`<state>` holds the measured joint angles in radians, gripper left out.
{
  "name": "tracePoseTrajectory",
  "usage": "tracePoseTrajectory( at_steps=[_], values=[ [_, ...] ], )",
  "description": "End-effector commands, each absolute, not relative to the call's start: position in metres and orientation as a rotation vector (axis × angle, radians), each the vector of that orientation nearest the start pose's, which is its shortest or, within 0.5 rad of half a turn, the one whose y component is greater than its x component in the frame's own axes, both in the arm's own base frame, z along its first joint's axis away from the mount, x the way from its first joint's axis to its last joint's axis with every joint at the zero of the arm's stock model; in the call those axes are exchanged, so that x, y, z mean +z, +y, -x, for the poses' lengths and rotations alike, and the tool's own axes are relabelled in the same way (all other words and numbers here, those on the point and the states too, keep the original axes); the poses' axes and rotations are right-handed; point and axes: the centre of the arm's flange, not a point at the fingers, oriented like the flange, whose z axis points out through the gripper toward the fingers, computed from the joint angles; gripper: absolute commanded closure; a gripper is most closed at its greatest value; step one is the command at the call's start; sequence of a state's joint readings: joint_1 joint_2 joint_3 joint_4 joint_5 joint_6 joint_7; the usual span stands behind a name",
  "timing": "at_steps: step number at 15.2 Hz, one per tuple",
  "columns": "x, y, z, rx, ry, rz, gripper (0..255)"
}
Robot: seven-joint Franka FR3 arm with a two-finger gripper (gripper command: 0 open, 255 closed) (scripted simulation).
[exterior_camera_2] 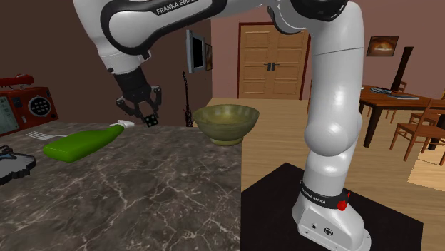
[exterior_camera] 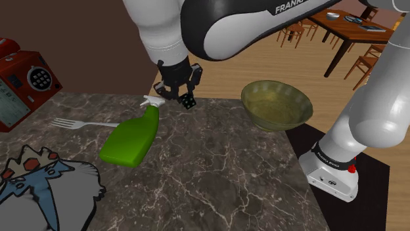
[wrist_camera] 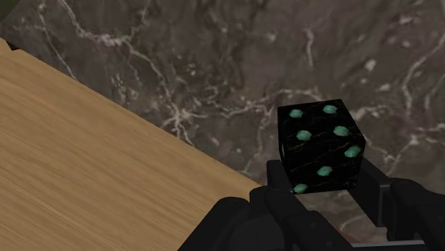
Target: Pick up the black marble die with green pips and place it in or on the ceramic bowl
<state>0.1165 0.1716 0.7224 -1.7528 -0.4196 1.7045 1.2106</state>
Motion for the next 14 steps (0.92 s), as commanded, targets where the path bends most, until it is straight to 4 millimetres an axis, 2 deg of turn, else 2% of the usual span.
tracePoseTrajectory(
  at_steps=[1,14],
  values=[
    [0.489,0.394,-0.433,-0.285,0.472,3.396,255],
    [0.558,0.394,-0.433,-0.285,0.472,3.396,255]
  ],
)
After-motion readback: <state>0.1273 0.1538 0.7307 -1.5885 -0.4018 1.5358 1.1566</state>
